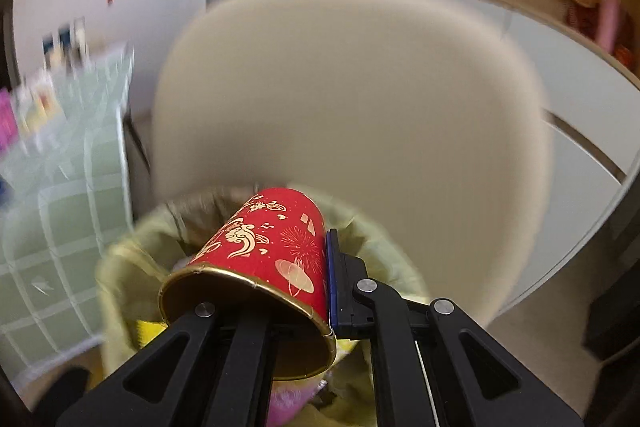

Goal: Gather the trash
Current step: 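Carry the pink bag and red cup to the bin and open both tools, then move both tools back toward the wrappers on the table, then grasp the gold snack wrappers with the right tool while the left tool reaches the pink cartoon bag, then grasp the pink cartoon bag with the left tool while the right tool releases gold wrappers, grasps pink candy wrapper, then carry the pink cartoon bag and pink candy wrapper over the yellow bin, then open both tools to drop the pink wrappers into the bin, then move both tools back toward the remaining wrappers on the table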

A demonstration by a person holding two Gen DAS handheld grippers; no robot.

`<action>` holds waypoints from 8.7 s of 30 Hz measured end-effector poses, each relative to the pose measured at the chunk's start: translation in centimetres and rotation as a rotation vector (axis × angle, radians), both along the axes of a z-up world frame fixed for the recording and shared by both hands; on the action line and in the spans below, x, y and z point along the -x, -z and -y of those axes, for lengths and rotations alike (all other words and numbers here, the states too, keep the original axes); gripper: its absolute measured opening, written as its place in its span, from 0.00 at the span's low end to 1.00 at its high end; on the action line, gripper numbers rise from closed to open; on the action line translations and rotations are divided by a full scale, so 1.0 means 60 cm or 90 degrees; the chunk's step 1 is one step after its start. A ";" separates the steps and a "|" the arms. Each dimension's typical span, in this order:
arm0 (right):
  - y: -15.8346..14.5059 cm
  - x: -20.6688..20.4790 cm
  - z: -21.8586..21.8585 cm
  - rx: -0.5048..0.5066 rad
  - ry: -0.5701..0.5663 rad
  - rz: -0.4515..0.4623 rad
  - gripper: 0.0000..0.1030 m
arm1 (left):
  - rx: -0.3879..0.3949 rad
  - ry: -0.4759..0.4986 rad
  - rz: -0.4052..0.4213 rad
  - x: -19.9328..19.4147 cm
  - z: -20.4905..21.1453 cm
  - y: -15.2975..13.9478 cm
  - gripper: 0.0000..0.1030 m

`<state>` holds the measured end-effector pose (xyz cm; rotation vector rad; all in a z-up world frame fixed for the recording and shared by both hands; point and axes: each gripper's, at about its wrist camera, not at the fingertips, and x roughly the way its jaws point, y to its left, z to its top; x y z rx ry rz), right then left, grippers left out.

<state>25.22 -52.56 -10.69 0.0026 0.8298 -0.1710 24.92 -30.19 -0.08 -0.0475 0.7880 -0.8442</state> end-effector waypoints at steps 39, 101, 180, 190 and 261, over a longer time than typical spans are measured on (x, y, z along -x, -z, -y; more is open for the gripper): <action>-0.211 0.196 -0.162 -0.095 -0.058 0.182 0.47 | -0.001 -0.131 0.042 0.070 -0.264 -0.050 0.53; -0.122 0.029 -0.634 -0.062 -0.342 -0.002 0.14 | -0.061 -0.456 -0.128 -0.070 -0.710 0.031 0.59; -0.258 0.166 -0.330 -0.104 -0.244 0.157 0.16 | -0.106 -0.265 0.236 0.122 -0.336 -0.171 0.12; -0.240 0.211 -0.139 -0.099 -0.109 0.163 0.16 | -0.096 -0.123 0.216 0.126 -0.114 -0.150 0.12; -0.201 0.133 -0.238 -0.087 -0.105 0.134 0.34 | -0.040 -0.218 0.048 0.029 -0.442 -0.062 0.51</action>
